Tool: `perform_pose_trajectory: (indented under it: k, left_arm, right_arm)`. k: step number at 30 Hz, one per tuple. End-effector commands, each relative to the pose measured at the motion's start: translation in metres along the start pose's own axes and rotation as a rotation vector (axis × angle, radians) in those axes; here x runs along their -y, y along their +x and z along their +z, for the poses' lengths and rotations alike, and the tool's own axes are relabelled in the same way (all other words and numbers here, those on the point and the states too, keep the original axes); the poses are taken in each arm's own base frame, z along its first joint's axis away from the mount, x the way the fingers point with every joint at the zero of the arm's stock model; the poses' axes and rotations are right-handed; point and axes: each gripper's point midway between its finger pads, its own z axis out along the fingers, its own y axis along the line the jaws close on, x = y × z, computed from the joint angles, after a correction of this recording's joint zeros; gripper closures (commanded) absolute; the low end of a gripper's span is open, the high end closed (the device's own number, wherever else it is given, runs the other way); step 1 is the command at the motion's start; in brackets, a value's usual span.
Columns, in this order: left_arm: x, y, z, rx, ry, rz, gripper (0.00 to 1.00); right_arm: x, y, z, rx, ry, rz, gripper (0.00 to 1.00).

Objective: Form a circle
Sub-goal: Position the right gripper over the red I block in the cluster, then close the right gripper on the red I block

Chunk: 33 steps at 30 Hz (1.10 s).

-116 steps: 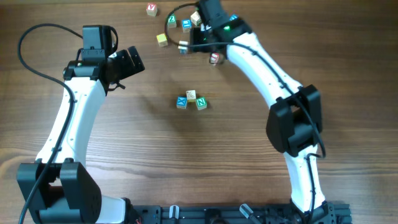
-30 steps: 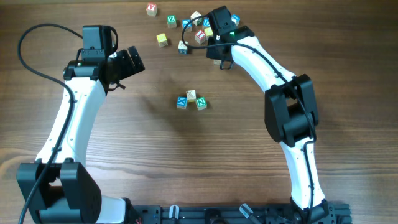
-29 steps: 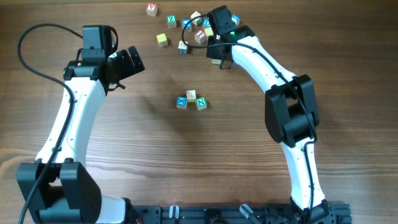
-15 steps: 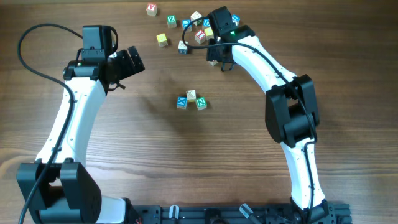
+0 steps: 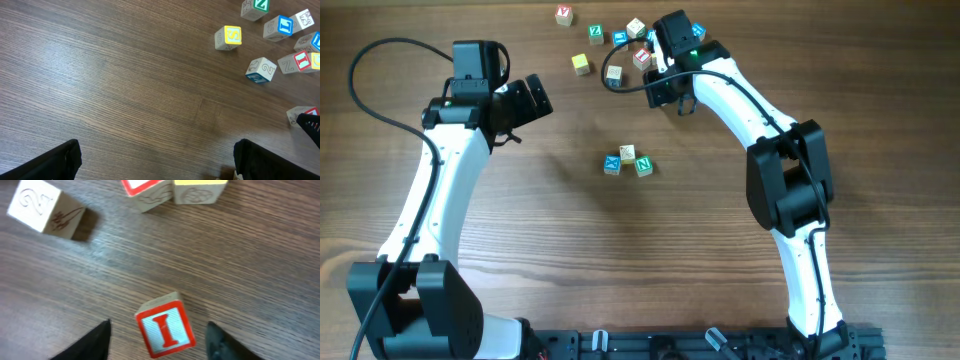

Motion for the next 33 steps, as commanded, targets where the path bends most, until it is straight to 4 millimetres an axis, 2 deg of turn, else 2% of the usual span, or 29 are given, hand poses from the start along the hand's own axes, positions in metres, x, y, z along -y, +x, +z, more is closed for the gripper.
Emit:
perform_pose_trajectory:
  k: [1,2,5,10,14,22,28,33]
  left_arm:
    - [-0.003,-0.001,0.001,0.004,-0.011,-0.012,0.0]
    - [-0.003,-0.001,0.001,0.004,-0.01,-0.012,0.0]
    - [-0.003,-0.001,0.001,0.004,-0.011,-0.012,0.0]
    - [-0.003,-0.001,0.001,0.004,-0.011,-0.012,0.0]
    - [-0.003,-0.001,0.001,0.004,-0.011,-0.012,0.0]
    - [-0.003,-0.001,0.001,0.004,-0.011,-0.012,0.0]
    - [-0.003,-0.001,0.001,0.004,-0.011,-0.012,0.0]
    - [-0.003,-0.001,0.001,0.004,-0.01,-0.012,0.0]
  right_arm:
    - [-0.009,-0.008,-0.014,0.029,-0.038,-0.07,0.54]
    - [-0.009,-0.008,-0.014,0.027,-0.039,-0.066,0.58]
    - [-0.011,-0.005,-0.014,0.018,-0.05,-0.064,0.58]
    - [-0.013,-0.002,-0.014,0.005,-0.059,-0.062,0.45]
    - [-0.013,-0.008,-0.014,0.027,-0.06,-0.063,0.44]
    - [-0.01,-0.001,0.001,0.005,-0.046,-0.054,0.46]
    - [-0.002,-0.003,0.002,0.016,0.0,-0.029,0.57]
    - [-0.004,0.001,0.002,-0.003,-0.013,-0.009,0.55]
